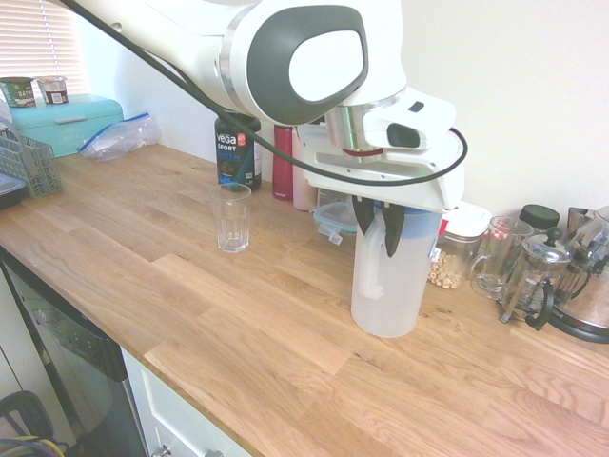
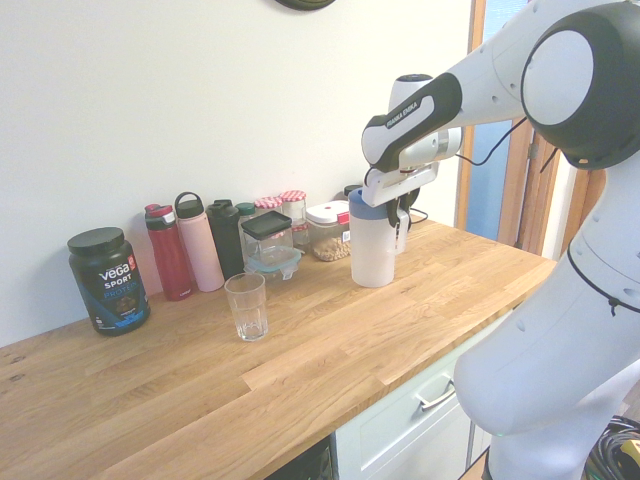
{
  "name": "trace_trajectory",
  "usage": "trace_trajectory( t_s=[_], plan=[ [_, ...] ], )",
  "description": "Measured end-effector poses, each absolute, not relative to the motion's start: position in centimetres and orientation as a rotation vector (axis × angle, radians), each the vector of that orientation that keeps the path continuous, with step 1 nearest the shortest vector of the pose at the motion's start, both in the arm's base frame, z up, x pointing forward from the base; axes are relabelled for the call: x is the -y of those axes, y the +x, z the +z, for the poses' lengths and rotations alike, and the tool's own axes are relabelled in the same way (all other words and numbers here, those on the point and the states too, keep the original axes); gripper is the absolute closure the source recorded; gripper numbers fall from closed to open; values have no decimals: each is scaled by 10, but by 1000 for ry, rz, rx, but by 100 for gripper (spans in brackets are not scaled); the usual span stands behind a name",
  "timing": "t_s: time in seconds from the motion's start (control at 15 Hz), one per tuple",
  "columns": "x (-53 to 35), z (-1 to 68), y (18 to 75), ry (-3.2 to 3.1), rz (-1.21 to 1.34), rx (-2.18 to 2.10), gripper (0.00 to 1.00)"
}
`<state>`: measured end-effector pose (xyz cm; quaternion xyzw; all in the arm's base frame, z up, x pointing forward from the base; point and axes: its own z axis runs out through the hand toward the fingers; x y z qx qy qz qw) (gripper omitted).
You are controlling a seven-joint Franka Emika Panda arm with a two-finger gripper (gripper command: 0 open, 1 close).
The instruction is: Pour me some water
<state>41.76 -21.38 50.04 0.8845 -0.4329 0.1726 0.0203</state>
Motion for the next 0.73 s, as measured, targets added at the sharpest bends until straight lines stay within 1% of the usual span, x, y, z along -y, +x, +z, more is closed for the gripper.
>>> trace_trajectory(
  t_s=[0.47, 0.73],
  plan=[
    [220, 499, 411, 2740, 501, 1389, 0],
    [216, 540, 384, 2757, 392, 1457, 0]
  ],
)
